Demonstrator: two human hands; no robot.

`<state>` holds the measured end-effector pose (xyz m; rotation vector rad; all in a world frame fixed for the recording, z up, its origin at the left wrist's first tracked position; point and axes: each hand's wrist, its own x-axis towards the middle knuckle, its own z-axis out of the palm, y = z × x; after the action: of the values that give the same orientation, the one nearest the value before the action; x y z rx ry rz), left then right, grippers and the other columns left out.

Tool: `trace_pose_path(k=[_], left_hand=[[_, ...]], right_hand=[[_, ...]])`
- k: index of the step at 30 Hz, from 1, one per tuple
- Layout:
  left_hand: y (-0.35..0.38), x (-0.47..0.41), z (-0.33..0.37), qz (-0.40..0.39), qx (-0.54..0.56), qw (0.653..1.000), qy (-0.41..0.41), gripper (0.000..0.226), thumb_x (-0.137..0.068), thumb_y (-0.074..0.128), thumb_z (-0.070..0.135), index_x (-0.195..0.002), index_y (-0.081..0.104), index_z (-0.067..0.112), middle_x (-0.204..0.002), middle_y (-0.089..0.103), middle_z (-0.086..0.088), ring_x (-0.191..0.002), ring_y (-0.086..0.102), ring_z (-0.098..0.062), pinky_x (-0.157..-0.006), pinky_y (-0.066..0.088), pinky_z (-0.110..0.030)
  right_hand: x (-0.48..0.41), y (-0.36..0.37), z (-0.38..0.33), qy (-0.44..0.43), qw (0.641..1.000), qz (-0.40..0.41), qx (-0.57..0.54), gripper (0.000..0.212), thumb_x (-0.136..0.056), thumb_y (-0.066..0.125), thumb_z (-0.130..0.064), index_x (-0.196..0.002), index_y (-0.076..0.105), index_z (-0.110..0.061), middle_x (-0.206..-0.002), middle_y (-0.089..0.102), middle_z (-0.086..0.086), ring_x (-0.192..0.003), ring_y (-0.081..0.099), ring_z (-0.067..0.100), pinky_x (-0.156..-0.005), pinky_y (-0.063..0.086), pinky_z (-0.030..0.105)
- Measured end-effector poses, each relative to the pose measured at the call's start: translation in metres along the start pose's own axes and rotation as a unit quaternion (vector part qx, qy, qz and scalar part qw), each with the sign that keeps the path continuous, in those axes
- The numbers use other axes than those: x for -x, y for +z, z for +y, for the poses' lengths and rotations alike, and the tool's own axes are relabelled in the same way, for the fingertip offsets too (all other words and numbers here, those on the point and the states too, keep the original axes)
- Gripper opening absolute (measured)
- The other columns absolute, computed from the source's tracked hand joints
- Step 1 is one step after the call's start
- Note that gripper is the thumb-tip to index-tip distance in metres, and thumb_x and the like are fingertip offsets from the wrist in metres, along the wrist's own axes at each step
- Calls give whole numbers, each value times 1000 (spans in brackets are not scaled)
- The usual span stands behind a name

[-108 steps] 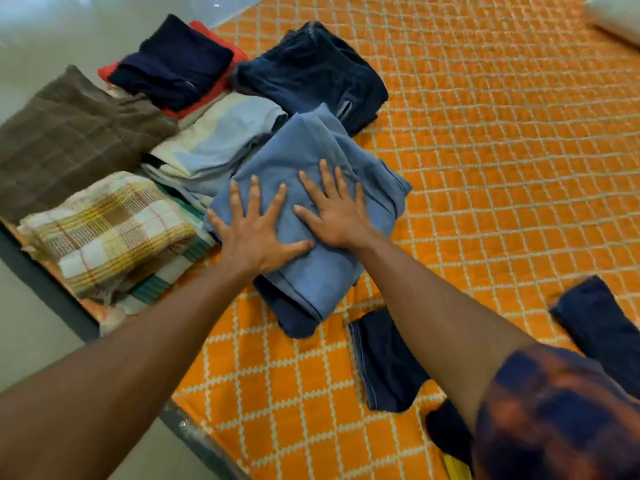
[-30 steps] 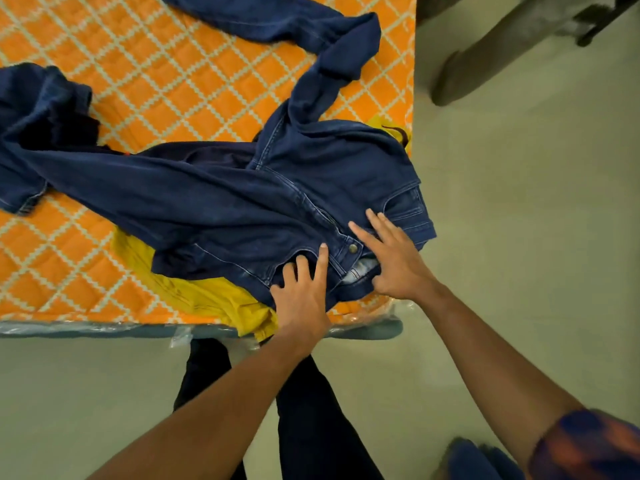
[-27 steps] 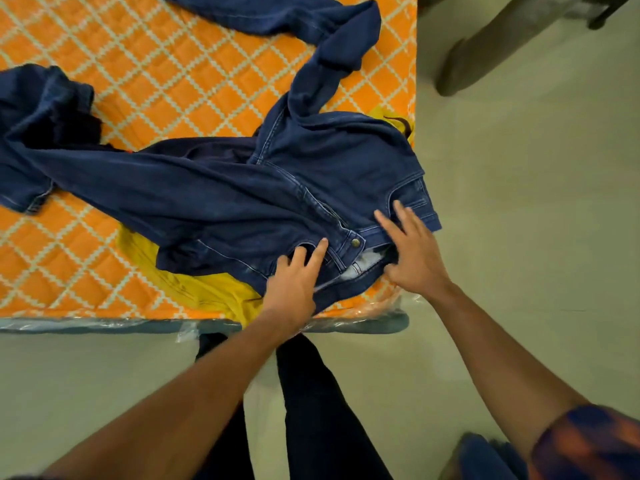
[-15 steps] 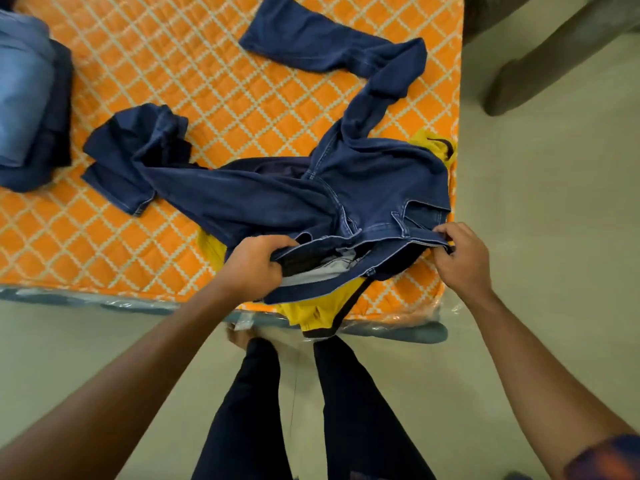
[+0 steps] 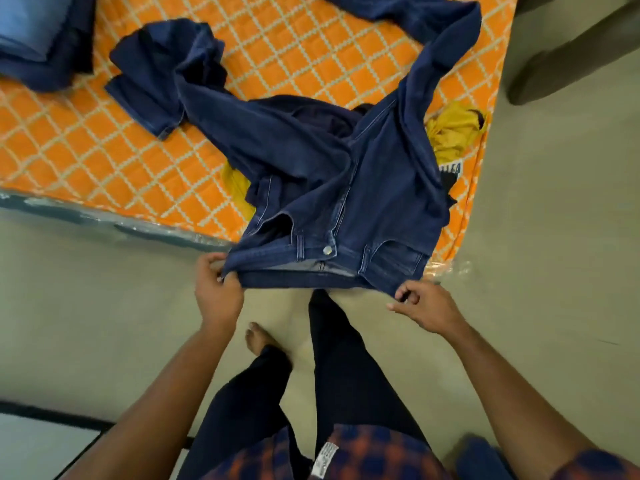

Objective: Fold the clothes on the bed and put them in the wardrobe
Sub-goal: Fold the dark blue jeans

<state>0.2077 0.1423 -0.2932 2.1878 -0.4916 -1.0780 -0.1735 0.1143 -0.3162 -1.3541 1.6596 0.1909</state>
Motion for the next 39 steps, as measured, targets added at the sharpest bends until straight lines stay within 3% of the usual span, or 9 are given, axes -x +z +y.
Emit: trace_pose_path(k=[5,9,14,18,22,28,30,33,39], left_hand=[[1,21,24,-37,27,995,93,33,-87,47,-9,-104,56,18,-95,61,-9,-73,58,-18,-65,47,-32],[-4,28,37,-98,4,977,188,36,-83,43,0,-108,54,24,-102,62,-4,-87,59,-19,-74,47,-31],[-1,43,54,-143,-23,951,274,31,-84,50,2,-105,56,25,-91,60,5,-79,56,-30,-68,47,-36],[3,42,65,-129,-1,953,275,30,-82,57,4,-96,61,31,-89,59,6,-77,56,-32,-66,52,-52],[0,31,75,-90,-10,957,274,32,-85,62,1,-92,64,33,-91,63,2,-80,61,-19,-58,57,-45],[-12,5,65,-100,-172,912,359,42,-71,45,4,-100,63,28,-90,59,19,-67,53,-15,-59,44,-22],[-12,-1,56,-89,-210,900,371,53,-67,41,6,-115,63,18,-100,59,6,-79,53,-21,-68,46,-33],[-11,-7,57,-32,-155,950,271,59,-71,39,7,-125,60,19,-105,55,-4,-91,57,-27,-77,47,-37],[-29,2,97,8,115,983,141,44,-82,42,-4,-98,72,23,-90,68,7,-77,62,-6,-78,52,-32]], right_hand=[[15,52,4,48,983,135,-119,32,-82,83,-37,-106,64,-27,-92,63,-3,-86,61,15,-80,51,33],[4,73,-14,72,944,282,-157,36,-80,84,-37,-102,61,-21,-90,58,-2,-81,58,20,-81,53,47],[-9,82,-54,-56,938,338,-48,57,-71,87,-43,-115,61,-17,-109,51,0,-98,48,19,-80,42,31],[-26,79,-82,-78,938,328,75,65,-70,82,-31,-129,55,-23,-123,50,6,-104,50,30,-80,45,42],[-30,61,-57,-7,930,363,60,66,-63,71,-7,-126,59,-23,-123,53,7,-105,52,34,-83,47,47],[0,31,8,176,864,428,-198,43,-80,67,-10,-122,64,-19,-100,68,0,-94,64,28,-73,39,28],[10,31,1,203,832,433,-280,39,-81,65,-6,-117,65,-21,-86,64,-9,-86,65,25,-76,49,33],[16,38,-21,217,730,407,-505,26,-87,63,-9,-105,66,-28,-91,68,-5,-83,69,19,-66,61,39],[39,7,-124,120,508,306,-796,34,-97,37,-10,-116,65,-14,-96,66,3,-80,59,21,-66,54,31]])
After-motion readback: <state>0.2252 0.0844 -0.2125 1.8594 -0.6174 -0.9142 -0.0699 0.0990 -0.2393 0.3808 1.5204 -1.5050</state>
